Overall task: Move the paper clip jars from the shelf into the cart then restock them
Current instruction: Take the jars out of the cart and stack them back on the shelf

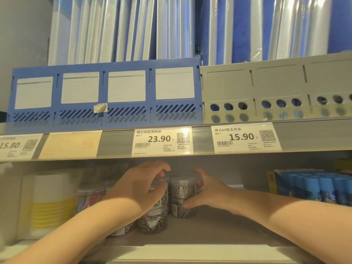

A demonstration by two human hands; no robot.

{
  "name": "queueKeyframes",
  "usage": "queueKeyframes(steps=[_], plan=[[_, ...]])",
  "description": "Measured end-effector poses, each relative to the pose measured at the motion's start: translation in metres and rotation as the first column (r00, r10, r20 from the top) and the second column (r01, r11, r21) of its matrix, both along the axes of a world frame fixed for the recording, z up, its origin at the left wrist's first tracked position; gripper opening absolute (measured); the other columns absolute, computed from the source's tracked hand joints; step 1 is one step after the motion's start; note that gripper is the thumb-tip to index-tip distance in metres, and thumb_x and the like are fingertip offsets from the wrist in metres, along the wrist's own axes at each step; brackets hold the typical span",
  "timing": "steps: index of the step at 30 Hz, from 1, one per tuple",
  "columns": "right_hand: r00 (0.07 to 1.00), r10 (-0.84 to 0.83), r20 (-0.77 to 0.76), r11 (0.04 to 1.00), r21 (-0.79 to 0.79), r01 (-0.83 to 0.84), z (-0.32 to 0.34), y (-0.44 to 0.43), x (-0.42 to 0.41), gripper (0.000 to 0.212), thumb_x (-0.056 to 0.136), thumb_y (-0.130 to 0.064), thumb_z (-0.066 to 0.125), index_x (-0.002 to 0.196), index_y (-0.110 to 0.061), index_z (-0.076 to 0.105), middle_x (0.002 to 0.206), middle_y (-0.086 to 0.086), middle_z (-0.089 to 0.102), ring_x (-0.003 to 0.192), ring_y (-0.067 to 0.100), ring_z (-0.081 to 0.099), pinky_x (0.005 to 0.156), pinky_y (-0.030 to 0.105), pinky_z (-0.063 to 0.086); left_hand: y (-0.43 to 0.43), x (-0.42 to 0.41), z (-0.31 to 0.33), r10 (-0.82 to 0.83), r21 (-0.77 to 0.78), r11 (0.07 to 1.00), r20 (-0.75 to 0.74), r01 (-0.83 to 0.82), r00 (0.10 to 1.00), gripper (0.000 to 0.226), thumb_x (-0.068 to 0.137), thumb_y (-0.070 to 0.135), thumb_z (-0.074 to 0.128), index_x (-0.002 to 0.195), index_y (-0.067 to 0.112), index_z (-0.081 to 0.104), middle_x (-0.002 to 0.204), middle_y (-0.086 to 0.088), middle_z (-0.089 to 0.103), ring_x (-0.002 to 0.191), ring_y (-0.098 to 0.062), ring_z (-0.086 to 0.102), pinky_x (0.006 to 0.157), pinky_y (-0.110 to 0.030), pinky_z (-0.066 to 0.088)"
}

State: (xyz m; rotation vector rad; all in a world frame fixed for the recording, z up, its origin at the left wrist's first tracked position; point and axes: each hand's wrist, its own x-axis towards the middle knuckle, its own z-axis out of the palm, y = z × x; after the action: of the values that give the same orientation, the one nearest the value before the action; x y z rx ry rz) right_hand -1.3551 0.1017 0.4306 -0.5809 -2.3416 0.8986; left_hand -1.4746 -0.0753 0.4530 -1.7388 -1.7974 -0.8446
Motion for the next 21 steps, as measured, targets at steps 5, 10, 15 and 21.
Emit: queueKeyframes(steps=[5, 10, 15, 21], plan=[[1.0, 0.011, 0.017, 1.0, -0.002, -0.011, 0.003, -0.001, 0.002, 0.106, 0.064, -0.022, 0.086, 0.147, -0.021, 0.019, 0.112, -0.007, 0.055, 0.108, 0.012, 0.054, 0.084, 0.017, 0.041, 0.002, 0.004, 0.0, 0.014, -0.025, 1.0, -0.018, -0.014, 1.0, 0.032, 0.093, 0.03, 0.049, 0.124, 0.037, 0.043, 0.109, 0.023, 0.049, 0.104, 0.008, 0.045, 0.091, -0.01, 0.035], [0.998, -0.014, 0.065, 1.0, -0.007, 0.014, 0.007, -0.003, 0.009, 0.102, 0.068, -0.025, 0.083, 0.147, -0.024, 0.018, 0.102, -0.011, 0.052, 0.107, 0.011, 0.051, 0.075, 0.013, 0.041, -0.001, 0.01, 0.003, 0.017, -0.054, 0.998, -0.026, -0.018, 1.0, 0.035, 0.093, 0.029, 0.052, 0.125, 0.035, 0.042, 0.114, 0.019, 0.049, 0.107, 0.004, 0.046, 0.09, -0.01, 0.034], [0.974, -0.039, 0.223, 0.999, 0.031, 0.033, 0.021, 0.0, 0.02, 0.106, 0.068, -0.032, 0.083, 0.149, -0.027, 0.014, 0.142, 0.006, 0.041, 0.128, 0.02, 0.042, 0.104, 0.028, 0.035, -0.006, 0.013, 0.003, 0.101, -0.097, 0.99, -0.059, -0.107, 0.993, 0.045, 0.091, 0.035, 0.052, 0.132, 0.037, 0.034, 0.129, 0.018, 0.04, 0.108, 0.002, 0.042, 0.089, -0.011, 0.028], [0.931, -0.066, 0.36, 0.987, 0.161, 0.008, 0.033, -0.014, 0.046, 0.103, 0.073, -0.034, 0.079, 0.15, -0.024, 0.011, 0.147, 0.005, 0.038, 0.13, 0.02, 0.041, 0.105, 0.028, 0.034, -0.028, 0.021, 0.003, 0.189, -0.077, 0.978, -0.072, -0.194, 0.979, 0.054, 0.088, 0.037, 0.058, 0.135, 0.035, 0.032, 0.138, 0.014, 0.037, 0.124, -0.005, 0.036, 0.098, -0.017, 0.031]])
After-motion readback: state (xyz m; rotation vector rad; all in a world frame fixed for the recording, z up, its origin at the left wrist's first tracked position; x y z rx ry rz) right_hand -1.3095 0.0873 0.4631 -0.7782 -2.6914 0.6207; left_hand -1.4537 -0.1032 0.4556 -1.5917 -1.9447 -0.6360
